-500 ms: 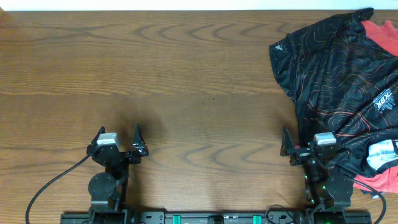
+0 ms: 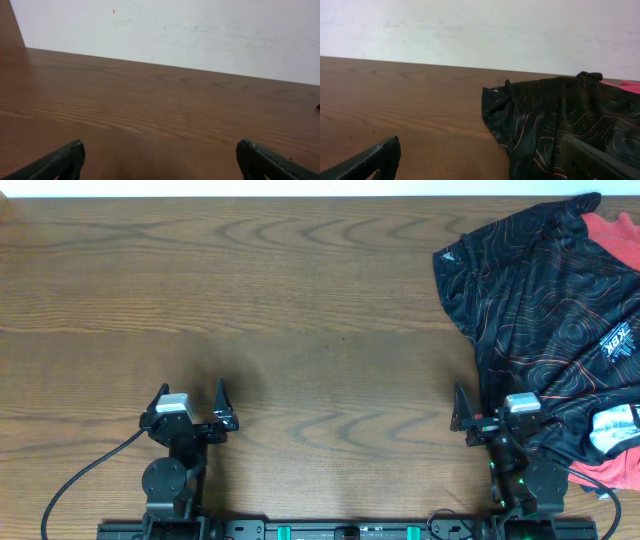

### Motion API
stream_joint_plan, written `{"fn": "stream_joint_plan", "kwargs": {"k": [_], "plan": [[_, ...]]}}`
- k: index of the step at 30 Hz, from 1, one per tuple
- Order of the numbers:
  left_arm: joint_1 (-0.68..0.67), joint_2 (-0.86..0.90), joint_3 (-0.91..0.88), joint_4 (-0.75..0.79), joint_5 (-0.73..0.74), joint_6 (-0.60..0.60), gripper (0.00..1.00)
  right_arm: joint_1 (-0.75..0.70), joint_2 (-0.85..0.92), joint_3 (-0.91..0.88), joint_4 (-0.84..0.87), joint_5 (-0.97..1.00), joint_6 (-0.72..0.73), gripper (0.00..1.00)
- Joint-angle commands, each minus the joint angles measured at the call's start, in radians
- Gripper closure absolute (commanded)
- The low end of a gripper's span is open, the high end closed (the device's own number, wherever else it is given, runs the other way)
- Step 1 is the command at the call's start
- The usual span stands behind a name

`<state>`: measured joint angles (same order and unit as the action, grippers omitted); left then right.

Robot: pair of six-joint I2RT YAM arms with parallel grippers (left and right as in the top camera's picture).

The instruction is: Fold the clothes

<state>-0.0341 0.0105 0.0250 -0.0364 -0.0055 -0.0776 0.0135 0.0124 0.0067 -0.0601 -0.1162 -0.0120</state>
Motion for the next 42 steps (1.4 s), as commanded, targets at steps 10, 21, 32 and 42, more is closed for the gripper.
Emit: {"fn": "stream_joint_plan", "kwargs": {"k": [10,21,32,42], "plan": [[0.005,0.001,-0.021,-0.036,-0.005,0.010,0.02,0.006,0.001,-0.001,-0.003,-0.008,0.000,0.01],[0.005,0.001,-0.021,-0.036,-0.005,0.010,0.02,0.006,0.001,-0.001,-0.004,-0.008,0.000,0.01],[0.005,0.001,-0.021,-0.035,-0.005,0.010,0.02,0.006,0.001,-0.001,-0.003,-0.008,0.000,0.01],[0.005,0.001,-0.021,-0.034,-0.001,0.009,0.02,0.006,0.003,-0.001,0.000,0.003,0.023,0.01]]}}
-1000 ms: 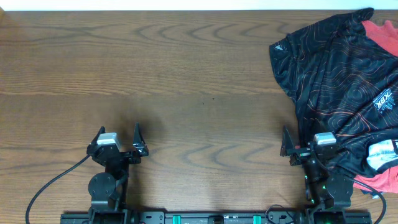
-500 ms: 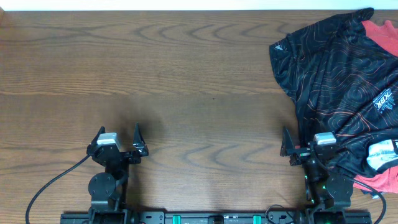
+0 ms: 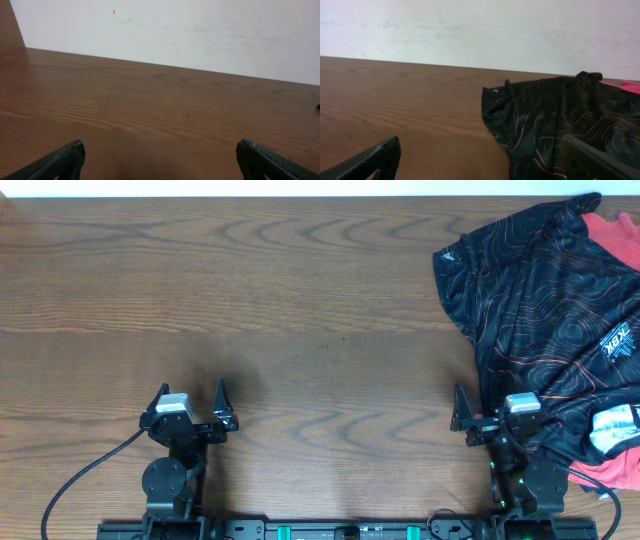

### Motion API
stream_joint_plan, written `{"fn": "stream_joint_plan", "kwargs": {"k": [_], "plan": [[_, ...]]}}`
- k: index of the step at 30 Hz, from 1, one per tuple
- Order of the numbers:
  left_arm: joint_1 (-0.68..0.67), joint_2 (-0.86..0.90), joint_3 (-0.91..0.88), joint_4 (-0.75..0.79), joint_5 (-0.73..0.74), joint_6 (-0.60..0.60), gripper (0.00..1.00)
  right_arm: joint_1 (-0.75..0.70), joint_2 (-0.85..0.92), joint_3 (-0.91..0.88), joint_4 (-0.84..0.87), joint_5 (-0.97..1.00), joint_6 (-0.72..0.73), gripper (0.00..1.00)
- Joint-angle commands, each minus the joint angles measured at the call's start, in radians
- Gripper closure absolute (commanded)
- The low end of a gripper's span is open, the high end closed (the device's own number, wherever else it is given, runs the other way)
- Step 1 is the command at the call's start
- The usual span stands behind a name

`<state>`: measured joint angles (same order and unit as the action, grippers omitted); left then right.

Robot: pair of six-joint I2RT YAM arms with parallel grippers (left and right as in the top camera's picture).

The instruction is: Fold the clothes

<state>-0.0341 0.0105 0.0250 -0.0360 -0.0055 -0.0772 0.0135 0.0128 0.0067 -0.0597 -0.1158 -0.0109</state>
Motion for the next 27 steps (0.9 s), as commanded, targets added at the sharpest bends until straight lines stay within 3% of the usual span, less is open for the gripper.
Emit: {"fn": "stream_joint_plan", "kwargs": {"k": [1,7,13,18,27], "plan": [[0.005,0.001,-0.021,-0.031,-0.003,0.009,0.02,0.006,0.002,-0.001,-0.002,0.003,0.038,0.01],[0.005,0.013,-0.012,-0.035,-0.001,-0.150,0.02,0.006,0.021,0.033,-0.039,0.084,0.048,0.01],[0.005,0.108,0.101,-0.044,0.002,-0.156,0.02,0.006,0.155,0.195,-0.164,0.202,0.061,0.01],[0.005,0.309,0.251,-0.112,-0.001,-0.157,0.02,0.006,0.410,0.372,-0.293,0.244,0.115,0.01],[0.005,0.725,0.592,-0.432,0.001,-0.158,0.02,0.005,0.950,0.773,-0.686,0.262,0.115,0.01]]}}
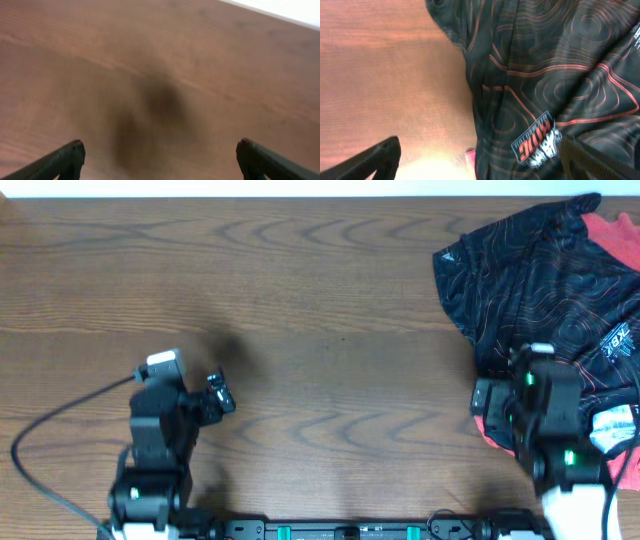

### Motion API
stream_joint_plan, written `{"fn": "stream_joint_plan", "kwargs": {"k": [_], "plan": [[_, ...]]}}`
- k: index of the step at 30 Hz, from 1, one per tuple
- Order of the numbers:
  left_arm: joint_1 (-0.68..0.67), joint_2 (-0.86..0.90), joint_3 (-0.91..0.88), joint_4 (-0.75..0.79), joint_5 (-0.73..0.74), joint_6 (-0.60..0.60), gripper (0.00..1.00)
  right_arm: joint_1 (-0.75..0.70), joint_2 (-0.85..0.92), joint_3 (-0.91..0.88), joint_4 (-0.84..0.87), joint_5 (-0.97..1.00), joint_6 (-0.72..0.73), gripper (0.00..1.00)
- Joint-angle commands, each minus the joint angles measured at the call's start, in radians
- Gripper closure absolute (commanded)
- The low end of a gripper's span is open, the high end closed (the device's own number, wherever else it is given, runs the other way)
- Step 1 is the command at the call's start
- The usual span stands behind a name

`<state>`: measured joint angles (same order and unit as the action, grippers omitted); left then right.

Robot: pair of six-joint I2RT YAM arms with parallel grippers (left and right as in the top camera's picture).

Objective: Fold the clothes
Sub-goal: 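Reach the right gripper to the black jersey pile and grasp it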

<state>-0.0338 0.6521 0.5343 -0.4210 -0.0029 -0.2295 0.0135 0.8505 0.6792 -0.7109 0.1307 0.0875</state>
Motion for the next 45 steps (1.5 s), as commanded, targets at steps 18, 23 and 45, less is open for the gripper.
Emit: {"fn": "stream_joint_plan", "kwargs": {"k": [18,23,45], "plan": [[0.005,0.264,0.119,-0.140,0.153,-0.006,0.02,0.003,0.645,0.103,-0.029,0.176,0.152,0.58],[0.005,0.264,0.119,-0.140,0.153,-0.005,0.02,0.002,0.708,0.103,-0.022,0.177,0.152,0.67],[0.005,0.264,0.119,-0.113,0.152,-0.005,0.02,0.113,0.560,0.578,-0.272,-0.375,-0.044,0.99]]}}
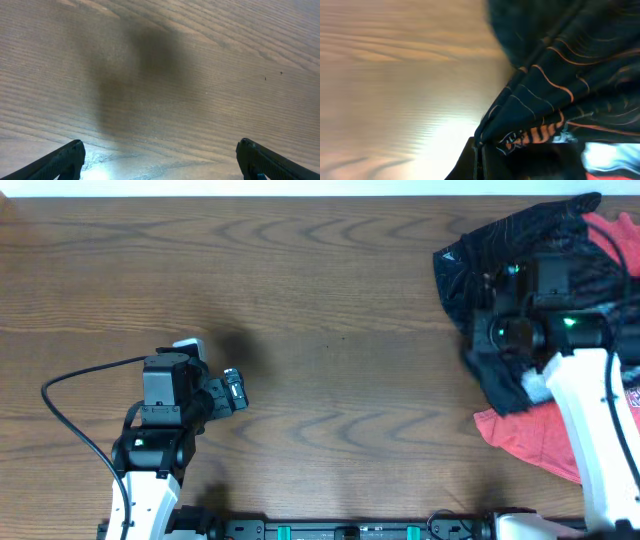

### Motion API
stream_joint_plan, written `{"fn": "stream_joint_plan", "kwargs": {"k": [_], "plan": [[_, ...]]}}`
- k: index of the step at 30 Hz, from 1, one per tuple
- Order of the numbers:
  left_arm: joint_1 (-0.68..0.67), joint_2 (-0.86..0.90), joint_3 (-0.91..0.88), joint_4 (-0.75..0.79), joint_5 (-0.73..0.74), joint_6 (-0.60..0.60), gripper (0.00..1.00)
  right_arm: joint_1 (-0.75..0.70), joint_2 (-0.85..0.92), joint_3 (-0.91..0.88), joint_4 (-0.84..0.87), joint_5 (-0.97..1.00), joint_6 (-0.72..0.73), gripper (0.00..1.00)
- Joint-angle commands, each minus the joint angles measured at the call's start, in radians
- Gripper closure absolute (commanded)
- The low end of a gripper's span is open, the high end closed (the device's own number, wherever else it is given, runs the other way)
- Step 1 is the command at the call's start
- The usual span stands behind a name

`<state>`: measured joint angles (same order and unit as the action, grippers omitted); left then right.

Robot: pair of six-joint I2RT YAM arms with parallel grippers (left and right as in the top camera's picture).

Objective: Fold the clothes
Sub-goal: 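Reach the right gripper to the black jersey pile and grasp it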

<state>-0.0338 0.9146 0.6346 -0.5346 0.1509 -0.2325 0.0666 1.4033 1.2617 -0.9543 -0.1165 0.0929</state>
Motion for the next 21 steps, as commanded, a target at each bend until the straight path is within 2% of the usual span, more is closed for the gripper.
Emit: {"fn": "stream_joint_plan", "kwargs": {"k": [1,5,10,12,16,18,19,21], "plan": [[0.005,0.001,0.018,0.001,-0.002,-0.002,0.02,0.092,0.012,-0.017,-0.040,-0.128,-0.050,0.99],[0.005,0.001,0.018,0.001,-0.002,-0.002,0.02,0.229,0.029,-0.084,-0.037,-0.146,-0.049,0.99],[0.005,0.001,0.018,0.005,-0.005,-0.002,0.02,0.417,0.080,-0.154,0.133,-0.187,-0.038,0.99],[0.005,0.001,0.018,0.011,-0.005,-0.002,0.02,0.488,0.113,-0.162,0.247,-0.195,-0.030,0.99],[0.005,0.001,0.018,0.026,-0.005,-0.002,0.02,0.603,0.191,-0.161,0.609,-0.237,0.019,0.98],[0.005,0.002,0.018,0.027,-0.004,-0.002,0.02,0.638,0.215,-0.161,0.748,-0.222,0.026,0.86],[0.005,0.002,0.018,0.026,-0.004,-0.003,0.02,0.649,0.221,-0.161,0.795,-0.192,0.031,0.60],[0.005,0.001,0.018,0.024,-0.004,-0.002,0.02,0.652,0.219,-0.160,0.816,-0.100,0.066,0.38]]}}
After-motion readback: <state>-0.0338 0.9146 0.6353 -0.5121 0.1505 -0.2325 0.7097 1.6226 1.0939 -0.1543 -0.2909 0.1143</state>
